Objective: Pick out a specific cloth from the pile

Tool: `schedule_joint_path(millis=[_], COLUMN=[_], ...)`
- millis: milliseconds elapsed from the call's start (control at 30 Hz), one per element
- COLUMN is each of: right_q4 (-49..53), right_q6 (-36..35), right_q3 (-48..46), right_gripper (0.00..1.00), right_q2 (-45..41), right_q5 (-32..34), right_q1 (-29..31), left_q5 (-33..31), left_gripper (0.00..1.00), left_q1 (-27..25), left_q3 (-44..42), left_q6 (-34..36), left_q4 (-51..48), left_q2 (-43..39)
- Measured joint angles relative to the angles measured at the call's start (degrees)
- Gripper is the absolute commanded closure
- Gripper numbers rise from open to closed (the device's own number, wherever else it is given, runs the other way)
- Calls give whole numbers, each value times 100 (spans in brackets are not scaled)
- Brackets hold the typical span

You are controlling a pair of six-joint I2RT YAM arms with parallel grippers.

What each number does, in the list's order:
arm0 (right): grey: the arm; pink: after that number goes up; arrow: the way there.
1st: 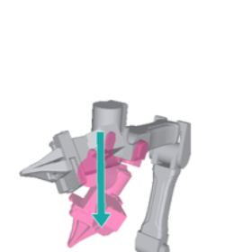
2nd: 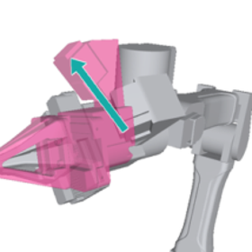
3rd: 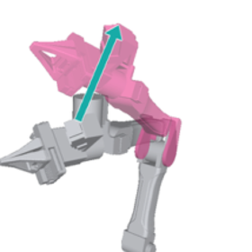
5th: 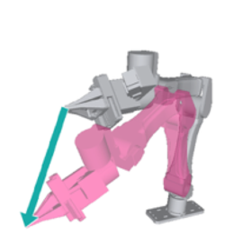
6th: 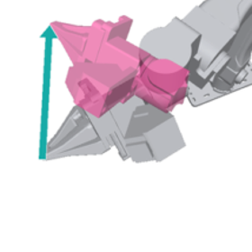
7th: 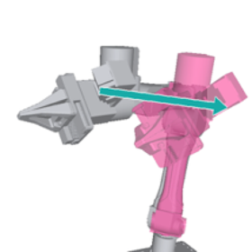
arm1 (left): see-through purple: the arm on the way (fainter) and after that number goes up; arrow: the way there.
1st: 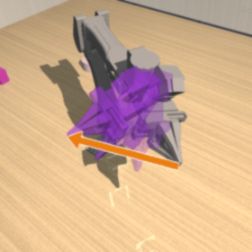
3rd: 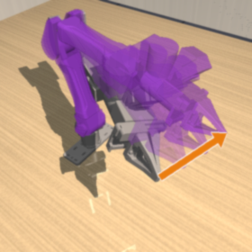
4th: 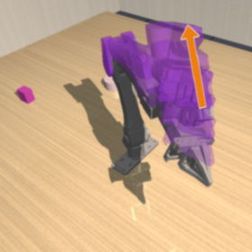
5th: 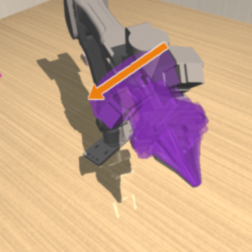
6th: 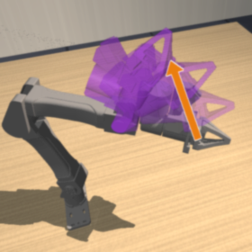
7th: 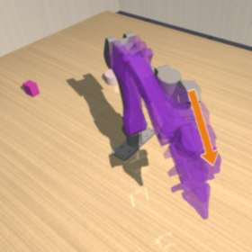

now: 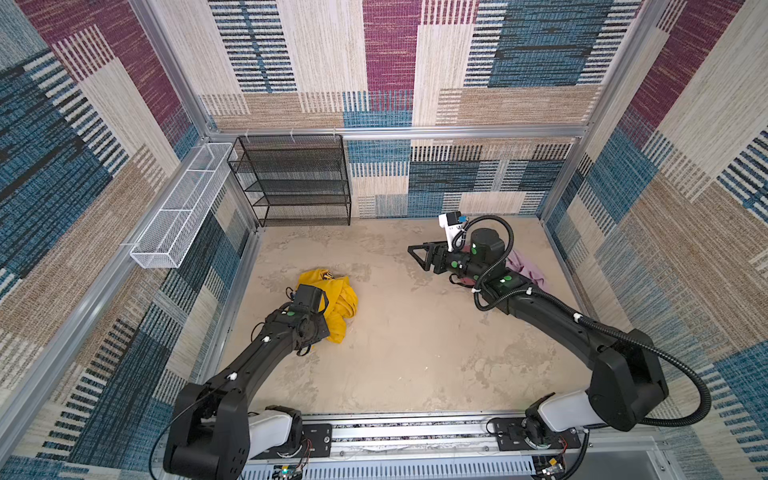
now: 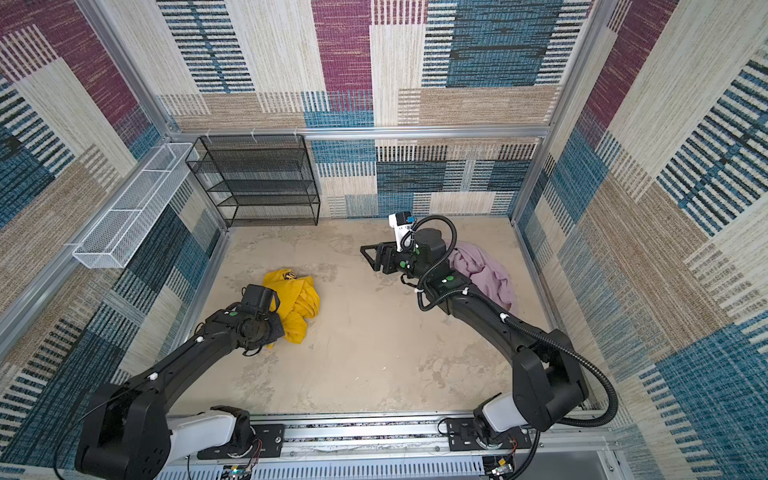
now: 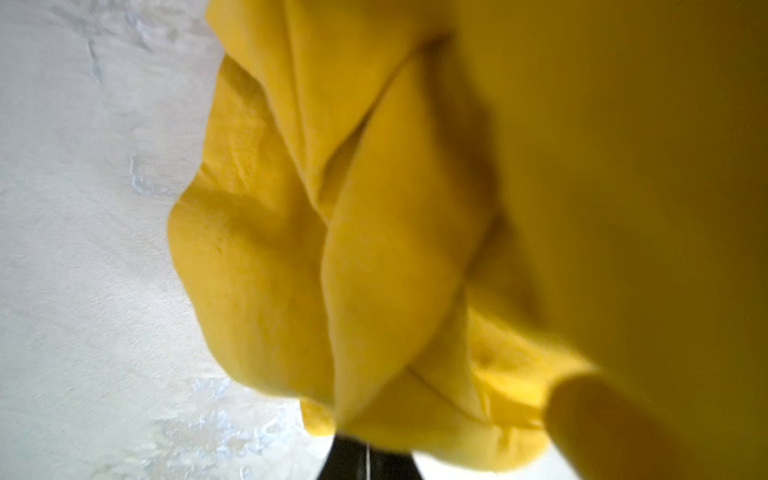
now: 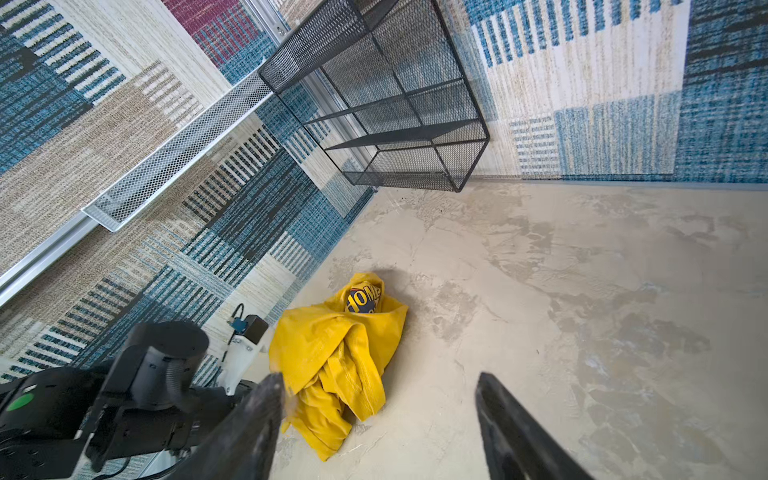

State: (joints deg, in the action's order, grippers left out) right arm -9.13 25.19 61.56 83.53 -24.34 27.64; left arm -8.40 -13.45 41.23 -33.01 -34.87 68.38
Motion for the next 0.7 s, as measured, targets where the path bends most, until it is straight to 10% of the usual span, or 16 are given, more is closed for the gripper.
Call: schedule_joint_path(millis=[700], right_q4=[-122], right_q6=[87], right_q3=[-195], right_gripper=[24], right_q2=[-13], right_q5=[-164], right_q1=[0], left_q5=[-90], left_gripper=[100], left_q1=[-212], left_q3=[2868], left_q6=[514], left_q4=[-962], left_q2=[385])
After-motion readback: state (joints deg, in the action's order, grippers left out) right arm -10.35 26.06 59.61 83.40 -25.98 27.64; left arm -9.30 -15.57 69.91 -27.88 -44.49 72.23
